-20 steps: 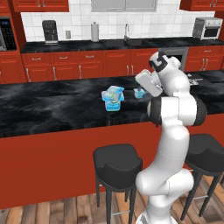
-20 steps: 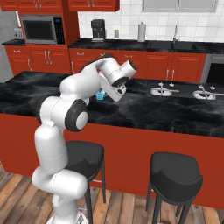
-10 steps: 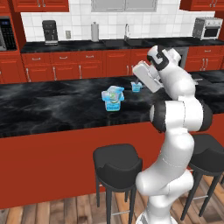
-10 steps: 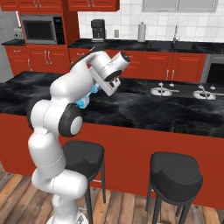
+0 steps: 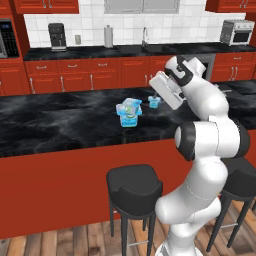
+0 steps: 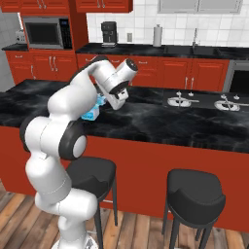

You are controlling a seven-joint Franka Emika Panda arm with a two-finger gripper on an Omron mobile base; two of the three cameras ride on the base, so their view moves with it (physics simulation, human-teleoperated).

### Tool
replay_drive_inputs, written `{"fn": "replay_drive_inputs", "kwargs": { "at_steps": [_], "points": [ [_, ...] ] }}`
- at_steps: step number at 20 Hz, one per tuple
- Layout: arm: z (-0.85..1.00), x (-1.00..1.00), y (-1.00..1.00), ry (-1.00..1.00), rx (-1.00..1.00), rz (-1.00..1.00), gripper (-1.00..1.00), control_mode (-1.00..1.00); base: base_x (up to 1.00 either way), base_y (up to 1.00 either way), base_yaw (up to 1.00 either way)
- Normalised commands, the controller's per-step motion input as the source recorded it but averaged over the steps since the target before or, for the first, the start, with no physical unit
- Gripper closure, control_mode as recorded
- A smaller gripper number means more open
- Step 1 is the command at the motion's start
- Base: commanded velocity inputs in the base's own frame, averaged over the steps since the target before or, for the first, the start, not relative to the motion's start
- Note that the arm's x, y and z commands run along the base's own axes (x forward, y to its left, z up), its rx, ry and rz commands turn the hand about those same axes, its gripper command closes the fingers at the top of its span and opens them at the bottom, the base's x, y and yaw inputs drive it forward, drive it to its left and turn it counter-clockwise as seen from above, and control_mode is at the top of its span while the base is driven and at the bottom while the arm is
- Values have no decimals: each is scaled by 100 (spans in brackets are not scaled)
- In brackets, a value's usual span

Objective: Stack the yogurt containers by placing the smaller containers on top of the larger containers.

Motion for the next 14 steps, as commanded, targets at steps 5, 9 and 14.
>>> {"fn": "replay_drive_inputs", "kwargs": {
  "at_steps": [5,9,14],
  "points": [
    [24,-8,-26,13,9,-10,100,-100,0,0,0],
    [36,-21,-23,8,10,-10,100,-100,0,0,0],
    [20,-10,1,4,3,-8,100,-100,0,0,0]
  ]
}}
